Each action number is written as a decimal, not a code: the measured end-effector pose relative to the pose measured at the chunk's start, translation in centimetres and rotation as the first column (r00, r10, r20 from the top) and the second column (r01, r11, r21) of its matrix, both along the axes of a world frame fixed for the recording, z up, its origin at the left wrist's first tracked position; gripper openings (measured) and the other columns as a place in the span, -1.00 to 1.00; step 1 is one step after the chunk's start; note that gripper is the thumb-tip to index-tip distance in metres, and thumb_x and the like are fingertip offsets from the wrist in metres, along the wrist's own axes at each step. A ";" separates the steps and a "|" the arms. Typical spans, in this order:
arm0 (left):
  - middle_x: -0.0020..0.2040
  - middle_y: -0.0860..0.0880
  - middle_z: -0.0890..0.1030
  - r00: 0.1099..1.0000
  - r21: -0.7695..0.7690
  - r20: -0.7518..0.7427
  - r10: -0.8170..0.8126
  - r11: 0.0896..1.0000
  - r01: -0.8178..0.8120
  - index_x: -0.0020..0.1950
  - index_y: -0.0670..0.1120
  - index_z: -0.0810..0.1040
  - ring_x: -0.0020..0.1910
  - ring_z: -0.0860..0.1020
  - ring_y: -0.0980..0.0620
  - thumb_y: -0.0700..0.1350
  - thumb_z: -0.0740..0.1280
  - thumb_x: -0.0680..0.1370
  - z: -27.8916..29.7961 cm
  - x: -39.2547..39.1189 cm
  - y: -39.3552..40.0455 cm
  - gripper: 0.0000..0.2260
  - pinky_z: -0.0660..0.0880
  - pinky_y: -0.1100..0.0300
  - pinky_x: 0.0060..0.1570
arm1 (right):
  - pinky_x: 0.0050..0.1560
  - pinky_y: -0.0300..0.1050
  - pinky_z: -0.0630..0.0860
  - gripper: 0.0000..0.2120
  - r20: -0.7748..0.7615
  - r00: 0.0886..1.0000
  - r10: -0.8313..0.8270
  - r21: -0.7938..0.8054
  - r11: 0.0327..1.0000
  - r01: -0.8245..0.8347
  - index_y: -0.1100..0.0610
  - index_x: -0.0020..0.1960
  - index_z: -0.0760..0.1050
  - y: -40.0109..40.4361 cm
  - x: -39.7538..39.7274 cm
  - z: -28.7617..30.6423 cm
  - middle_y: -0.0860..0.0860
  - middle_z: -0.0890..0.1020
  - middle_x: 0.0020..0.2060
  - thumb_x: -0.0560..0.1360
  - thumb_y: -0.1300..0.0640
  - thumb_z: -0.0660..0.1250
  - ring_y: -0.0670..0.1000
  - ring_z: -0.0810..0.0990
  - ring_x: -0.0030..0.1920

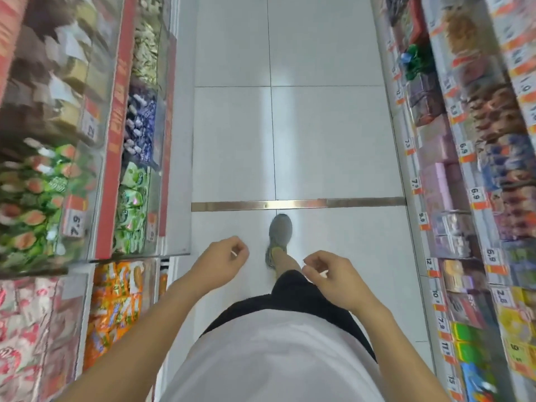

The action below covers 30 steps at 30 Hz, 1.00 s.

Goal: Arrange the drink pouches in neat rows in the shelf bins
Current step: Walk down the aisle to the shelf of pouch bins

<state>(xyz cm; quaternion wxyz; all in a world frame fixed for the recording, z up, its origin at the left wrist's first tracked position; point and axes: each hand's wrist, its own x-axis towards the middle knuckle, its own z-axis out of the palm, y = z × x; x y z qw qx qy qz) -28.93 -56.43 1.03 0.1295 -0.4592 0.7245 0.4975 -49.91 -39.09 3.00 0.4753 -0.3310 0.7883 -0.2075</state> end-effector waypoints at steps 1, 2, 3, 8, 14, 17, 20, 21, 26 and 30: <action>-0.06 0.14 0.60 1.000 -0.014 0.002 -0.021 1.000 0.021 0.00 0.05 0.54 -0.11 0.56 0.16 0.05 0.22 0.60 0.2 -2.3 -2.4 -0.85 0.53 0.21 -0.09 | -0.02 -0.29 0.50 -0.85 -0.010 1.000 0.010 0.003 1.000 -0.010 -0.01 0.06 0.57 -2.1 -2.0 -0.2 -0.21 0.64 -0.08 0.57 -0.05 0.33 -0.23 0.60 -0.03; -0.07 0.15 0.59 0.999 -0.029 0.009 -0.038 0.999 0.038 0.00 0.04 0.54 -0.11 0.56 0.16 0.05 0.22 0.60 0.5 -4.7 -4.7 -0.85 0.53 0.20 -0.07 | -0.02 -0.29 0.50 -0.86 -0.018 1.000 0.019 -0.002 1.000 -0.019 -0.02 0.06 0.57 -4.4 -4.1 -0.1 -0.21 0.63 -0.08 0.57 -0.05 0.33 -0.23 0.60 -0.03; -0.07 0.16 0.59 0.999 -0.041 0.016 -0.040 0.998 0.041 0.01 0.04 0.55 -0.11 0.55 0.17 0.05 0.22 0.60 1.0 -6.8 -7.0 -0.85 0.53 0.19 -0.06 | 0.00 -0.27 0.51 -0.87 -0.028 0.999 0.022 -0.006 1.000 -0.022 -0.03 0.05 0.56 -6.8 -6.3 -0.1 -0.21 0.63 -0.08 0.57 -0.04 0.33 -0.23 0.59 -0.03; -0.09 0.14 0.59 1.000 -0.075 0.010 -0.028 0.997 0.029 0.02 0.08 0.52 -0.12 0.55 0.15 0.08 0.21 0.60 2.5 -15.3 -17.9 -0.86 0.53 0.18 -0.09 | 0.01 -0.25 0.51 -0.84 -0.065 0.994 0.087 -0.049 0.995 -0.090 0.01 0.08 0.57 -20.4 -16.5 1.6 -0.21 0.63 -0.07 0.57 -0.04 0.33 -0.22 0.60 -0.03; -0.06 0.15 0.59 1.000 -0.076 0.018 0.023 0.997 -0.021 0.03 0.08 0.53 -0.14 0.54 0.18 0.06 0.22 0.60 2.3 -22.8 -32.5 -0.87 0.48 0.26 -0.11 | 0.07 -0.18 0.51 -0.76 -0.122 0.980 0.158 -0.094 0.981 -0.170 0.04 0.17 0.57 -39.2 -27.2 2.9 -0.14 0.64 0.00 0.58 -0.05 0.31 -0.13 0.61 0.02; -0.06 0.20 0.58 0.999 -0.049 0.005 0.043 0.998 -0.043 0.03 0.09 0.53 -0.15 0.54 0.21 0.09 0.21 0.60 1.2 -27.0 -40.9 -0.85 0.47 0.29 -0.16 | 0.07 -0.17 0.52 -0.77 -0.143 0.972 0.188 -0.103 0.974 -0.203 0.03 0.16 0.57 -48.7 -31.5 2.8 -0.14 0.63 0.01 0.58 -0.05 0.31 -0.11 0.61 0.05; -0.04 0.22 0.57 1.000 -0.068 -0.011 0.023 0.997 -0.023 0.03 0.10 0.53 -0.13 0.54 0.23 0.08 0.20 0.60 0.9 -31.7 -50.0 -0.86 0.44 0.34 -0.17 | 0.06 -0.22 0.50 -0.78 -0.134 0.975 0.177 -0.094 0.977 -0.190 0.00 0.15 0.56 -57.2 -35.6 3.2 -0.18 0.63 0.02 0.58 -0.07 0.30 -0.18 0.59 0.06; -0.04 0.22 0.58 1.000 -0.075 -0.021 0.014 0.997 -0.016 0.02 0.09 0.53 -0.14 0.54 0.22 0.07 0.21 0.60 1.1 -33.4 -53.1 -0.86 0.44 0.34 -0.18 | 0.04 -0.26 0.49 -0.79 -0.110 0.983 0.144 -0.093 0.984 -0.154 0.00 0.14 0.57 -59.6 -37.0 3.6 -0.19 0.63 0.01 0.58 -0.06 0.31 -0.22 0.59 0.05; -0.05 0.21 0.57 0.999 -0.104 -0.033 -0.042 0.994 0.039 0.00 0.08 0.53 -0.14 0.55 0.19 0.07 0.21 0.60 3.1 -42.8 -68.0 -0.86 0.46 0.32 -0.18 | 0.03 -0.34 0.46 -0.79 -0.093 0.996 -0.005 -0.079 0.997 -0.003 -0.01 0.16 0.57 -69.2 -44.7 4.5 -0.21 0.64 -0.01 0.58 -0.05 0.32 -0.27 0.58 0.03; -0.08 0.19 0.58 0.995 -0.131 -0.040 -0.094 0.988 0.088 -0.03 0.08 0.53 -0.18 0.56 0.16 0.07 0.22 0.58 3.5 -52.0 -78.8 -0.87 0.51 0.25 -0.19 | -0.02 -0.38 0.44 -0.82 -0.094 0.993 -0.070 -0.045 0.997 0.066 -0.06 0.10 0.57 -75.7 -51.9 4.0 -0.23 0.64 -0.04 0.57 -0.10 0.32 -0.30 0.58 0.01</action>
